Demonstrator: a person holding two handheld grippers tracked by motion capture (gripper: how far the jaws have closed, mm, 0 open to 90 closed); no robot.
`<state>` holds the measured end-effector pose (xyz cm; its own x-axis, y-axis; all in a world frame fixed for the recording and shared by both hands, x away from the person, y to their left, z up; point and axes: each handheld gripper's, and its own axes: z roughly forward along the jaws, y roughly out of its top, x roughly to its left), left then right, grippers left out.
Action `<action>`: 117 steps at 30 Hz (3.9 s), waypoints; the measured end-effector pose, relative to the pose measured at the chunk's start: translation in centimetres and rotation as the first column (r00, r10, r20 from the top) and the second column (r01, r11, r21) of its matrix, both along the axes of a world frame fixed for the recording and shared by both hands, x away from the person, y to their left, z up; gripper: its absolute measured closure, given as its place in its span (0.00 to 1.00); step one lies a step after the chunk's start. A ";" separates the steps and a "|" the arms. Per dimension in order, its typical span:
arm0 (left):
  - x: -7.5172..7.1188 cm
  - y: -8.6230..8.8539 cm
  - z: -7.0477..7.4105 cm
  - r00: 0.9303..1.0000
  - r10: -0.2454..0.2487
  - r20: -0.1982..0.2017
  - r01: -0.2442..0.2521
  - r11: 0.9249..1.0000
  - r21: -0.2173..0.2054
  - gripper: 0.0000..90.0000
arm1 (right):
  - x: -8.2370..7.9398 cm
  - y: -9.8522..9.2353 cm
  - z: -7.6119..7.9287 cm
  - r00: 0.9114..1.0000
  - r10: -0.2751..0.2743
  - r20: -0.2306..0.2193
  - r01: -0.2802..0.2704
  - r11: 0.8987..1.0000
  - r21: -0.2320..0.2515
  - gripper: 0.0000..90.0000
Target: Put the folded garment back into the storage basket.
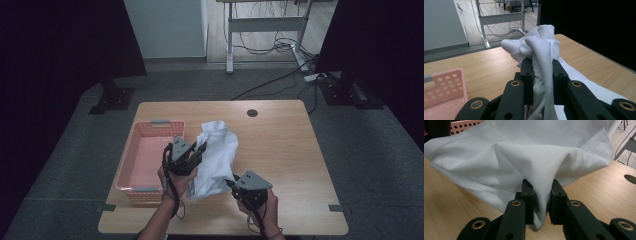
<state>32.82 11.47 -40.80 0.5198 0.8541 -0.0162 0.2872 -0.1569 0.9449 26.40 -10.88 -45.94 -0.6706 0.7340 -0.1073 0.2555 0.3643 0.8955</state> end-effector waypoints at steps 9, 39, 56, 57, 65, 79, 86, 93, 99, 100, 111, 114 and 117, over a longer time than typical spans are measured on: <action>0.0 0.8 0.3 1.000 0.011 0.003 -0.011 1.000 0.000 0.84 | 0.3 1.0 0.3 1.000 0.012 0.003 -0.012 1.000 -0.002 0.86; -0.1 2.9 0.3 0.999 0.043 0.005 -0.043 0.999 0.013 0.84 | 0.9 3.3 0.7 0.999 0.034 0.002 -0.034 0.999 -0.004 0.86; -0.1 4.3 0.0 0.998 0.066 -0.003 -0.066 0.998 0.007 0.84 | 1.2 5.1 0.6 0.999 0.052 -0.007 -0.052 0.999 -0.005 0.86; -0.1 4.4 0.0 0.998 0.067 -0.002 -0.067 0.998 0.009 0.83 | 1.2 5.2 0.6 0.999 0.054 -0.006 -0.054 0.999 -0.007 0.86; -0.1 4.9 -0.1 0.997 0.072 -0.004 -0.072 0.997 0.010 0.83 | 1.4 6.0 0.5 0.998 0.063 -0.004 -0.063 0.998 -0.012 0.86; 0.2 5.7 -0.3 0.996 0.085 -0.008 -0.085 0.996 0.012 0.83 | 1.8 7.1 0.5 0.997 0.071 -0.007 -0.071 0.997 -0.015 0.86; 0.4 6.1 -0.3 0.996 0.089 -0.011 -0.089 0.996 0.011 0.83 | 2.1 7.7 0.6 0.997 0.076 -0.005 -0.076 0.997 -0.015 0.86; 0.7 6.9 0.0 0.995 0.098 -0.008 -0.098 0.995 0.008 0.83 | 2.4 8.4 0.9 0.997 0.078 -0.004 -0.078 0.997 -0.012 0.86; 1.0 7.5 0.2 0.995 0.104 -0.004 -0.104 0.994 0.010 0.83 | 2.7 9.1 1.1 0.997 0.081 0.000 -0.081 0.997 -0.011 0.86; 1.0 7.6 0.2 0.994 0.105 -0.004 -0.105 0.994 0.011 0.83 | 2.8 9.2 1.1 0.997 0.082 0.000 -0.082 0.997 -0.011 0.86; 1.6 8.6 0.1 0.993 0.113 -0.017 -0.113 0.994 0.015 0.83 | 3.4 10.5 0.9 0.996 0.089 -0.005 -0.089 0.996 -0.012 0.86; 1.7 9.0 0.0 0.993 0.119 -0.017 -0.118 0.993 0.016 0.83 | 3.7 10.8 0.9 0.996 0.094 -0.005 -0.094 0.995 -0.020 0.86; 2.0 9.4 -0.1 0.992 0.124 -0.018 -0.124 0.992 0.023 0.83 | 3.9 11.3 1.0 0.995 0.098 -0.009 -0.098 0.995 -0.023 0.86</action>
<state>34.77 20.82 -40.87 0.4098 0.9122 -0.0057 0.3241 -0.1398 0.9356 30.34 0.38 -44.99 -0.7399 0.6622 -0.1186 0.2244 0.4091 0.8845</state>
